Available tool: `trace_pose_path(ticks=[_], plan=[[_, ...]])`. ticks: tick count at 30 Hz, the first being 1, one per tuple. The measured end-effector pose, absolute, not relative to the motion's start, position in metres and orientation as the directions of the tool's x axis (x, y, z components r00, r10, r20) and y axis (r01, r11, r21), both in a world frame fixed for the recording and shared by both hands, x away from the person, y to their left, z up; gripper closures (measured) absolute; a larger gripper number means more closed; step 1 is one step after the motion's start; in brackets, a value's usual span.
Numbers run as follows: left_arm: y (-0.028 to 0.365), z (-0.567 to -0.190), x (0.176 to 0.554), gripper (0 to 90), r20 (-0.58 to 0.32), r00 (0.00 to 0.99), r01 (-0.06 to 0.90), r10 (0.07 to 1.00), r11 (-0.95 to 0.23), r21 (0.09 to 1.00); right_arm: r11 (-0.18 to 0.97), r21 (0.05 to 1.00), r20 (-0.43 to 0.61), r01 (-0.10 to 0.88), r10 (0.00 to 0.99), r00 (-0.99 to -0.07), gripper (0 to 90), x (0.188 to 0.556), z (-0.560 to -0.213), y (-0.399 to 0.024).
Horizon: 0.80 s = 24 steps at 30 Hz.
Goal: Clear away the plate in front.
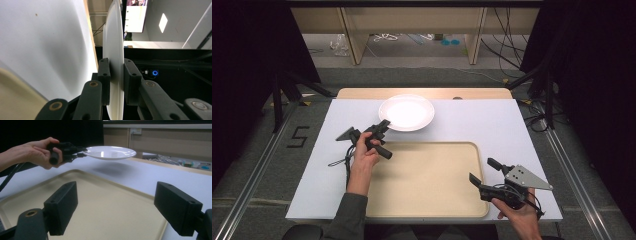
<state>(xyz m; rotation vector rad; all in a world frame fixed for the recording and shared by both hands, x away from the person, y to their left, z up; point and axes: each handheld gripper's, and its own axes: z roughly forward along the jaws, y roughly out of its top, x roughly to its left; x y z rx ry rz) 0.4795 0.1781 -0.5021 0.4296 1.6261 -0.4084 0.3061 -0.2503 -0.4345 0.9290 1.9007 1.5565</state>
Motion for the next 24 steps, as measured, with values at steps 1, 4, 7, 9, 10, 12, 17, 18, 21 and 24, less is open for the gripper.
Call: trace_pose_path(ticks=[1,4,7,9,10,12,17,18,21,24], plan=[[0.178,-0.502,0.479,78.2,-0.995,-0.088,0.503,0.037,0.864,-0.012,0.109,0.976,0.036,0.187,0.771,-0.636,20.0,0.306,-0.435,-0.25],[0.181,-0.507,0.471,78.3,-0.995,-0.095,0.493,0.011,0.869,-0.037,0.115,0.975,0.032,0.191,0.774,-0.632,20.0,0.305,-0.434,-0.251],[0.182,-0.508,0.468,77.8,-0.997,-0.072,0.504,0.04,0.863,-0.002,0.11,0.976,0.035,0.186,0.77,-0.637,19.9,0.306,-0.434,-0.25],[0.181,-0.511,0.463,77.7,-0.997,-0.079,0.497,0.023,0.868,-0.019,0.106,0.977,0.038,0.186,0.77,-0.637,19.9,0.306,-0.434,-0.25],[0.181,-0.511,0.463,77.6,-0.997,-0.079,0.497,0.023,0.868,-0.019,0.106,0.977,0.038,0.186,0.77,-0.637,19.9,0.306,-0.434,-0.25],[0.18,-0.511,0.458,77.2,-0.997,-0.074,0.497,0.009,0.868,-0.029,0.107,0.977,0.036,0.183,0.769,-0.639,19.9,0.306,-0.434,-0.25],[0.176,-0.512,0.446,76.9,-0.999,-0.044,0.512,0.013,0.859,-0.011,0.107,0.977,0.036,0.184,0.769,-0.639,19.8,0.306,-0.434,-0.25],[0.175,-0.512,0.444,77.1,-0.999,-0.041,0.513,0.008,0.858,-0.014,0.106,0.977,0.038,0.185,0.768,-0.639,19.8,0.307,-0.434,-0.25],[0.173,-0.513,0.436,77.3,-0.999,-0.038,0.522,0.003,0.852,-0.017,0.105,0.977,0.04,0.188,0.768,-0.639,19.8,0.307,-0.434,-0.25],[0.172,-0.514,0.428,77.2,-0.999,-0.032,0.523,0.009,0.852,-0.009,0.107,0.977,0.037,0.186,0.769,-0.638,19.8,0.306,-0.434,-0.25]])
